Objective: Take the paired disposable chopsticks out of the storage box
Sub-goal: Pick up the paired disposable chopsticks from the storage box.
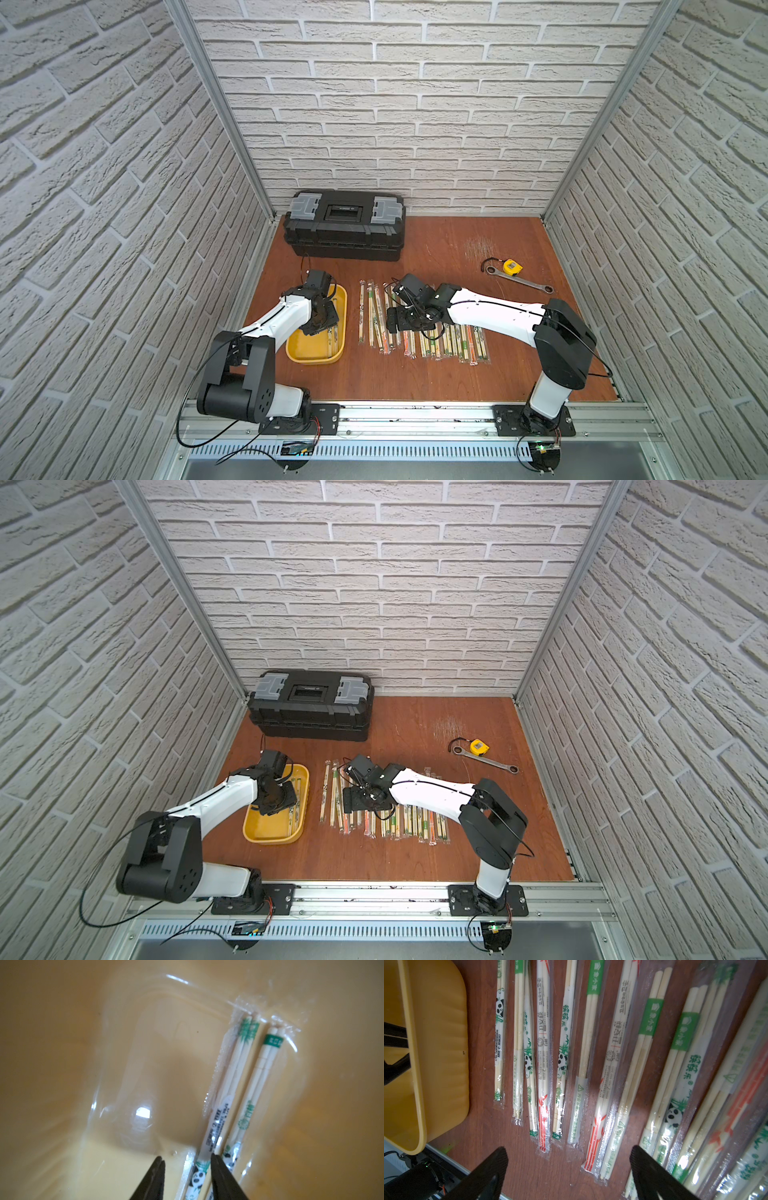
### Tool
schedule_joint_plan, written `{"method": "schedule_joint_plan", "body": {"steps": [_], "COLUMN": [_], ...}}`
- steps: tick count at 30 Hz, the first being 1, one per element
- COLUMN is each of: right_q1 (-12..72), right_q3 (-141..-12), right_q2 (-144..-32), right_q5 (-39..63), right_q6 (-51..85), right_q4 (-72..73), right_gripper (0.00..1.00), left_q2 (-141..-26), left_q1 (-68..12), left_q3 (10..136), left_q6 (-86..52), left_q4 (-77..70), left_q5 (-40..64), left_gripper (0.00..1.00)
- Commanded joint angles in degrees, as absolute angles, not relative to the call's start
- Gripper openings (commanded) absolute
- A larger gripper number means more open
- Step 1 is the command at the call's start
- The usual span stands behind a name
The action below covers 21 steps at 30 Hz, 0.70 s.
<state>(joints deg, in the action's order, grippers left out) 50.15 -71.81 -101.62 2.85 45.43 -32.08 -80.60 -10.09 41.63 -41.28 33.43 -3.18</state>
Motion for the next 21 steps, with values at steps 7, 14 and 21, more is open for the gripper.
{"method": "schedule_joint_plan", "body": {"steps": [7, 14, 21], "right_q1": [50.62, 50.59, 50.6], "right_q3": [-72.83, -72.86, -73.03], "right_q2": [-101.88, -101.66, -101.77], "right_q5": [2.82, 2.64, 2.64], "right_q6": [44.56, 44.51, 44.48], "right_q4": [-31.73, -31.81, -31.99], "right_gripper": [0.93, 0.93, 0.93], "left_q2": [-84.08, -84.64, -82.79], "left_q1": [-11.46, -11.65, -11.65], "left_q3": [41.18, 41.5, 42.14], "left_q6": [-42.14, -42.1, -42.23], "left_q4": [31.13, 31.42, 33.07], "left_q5": [-2.43, -2.48, -3.57], "left_gripper": [0.36, 0.19, 0.1]}}
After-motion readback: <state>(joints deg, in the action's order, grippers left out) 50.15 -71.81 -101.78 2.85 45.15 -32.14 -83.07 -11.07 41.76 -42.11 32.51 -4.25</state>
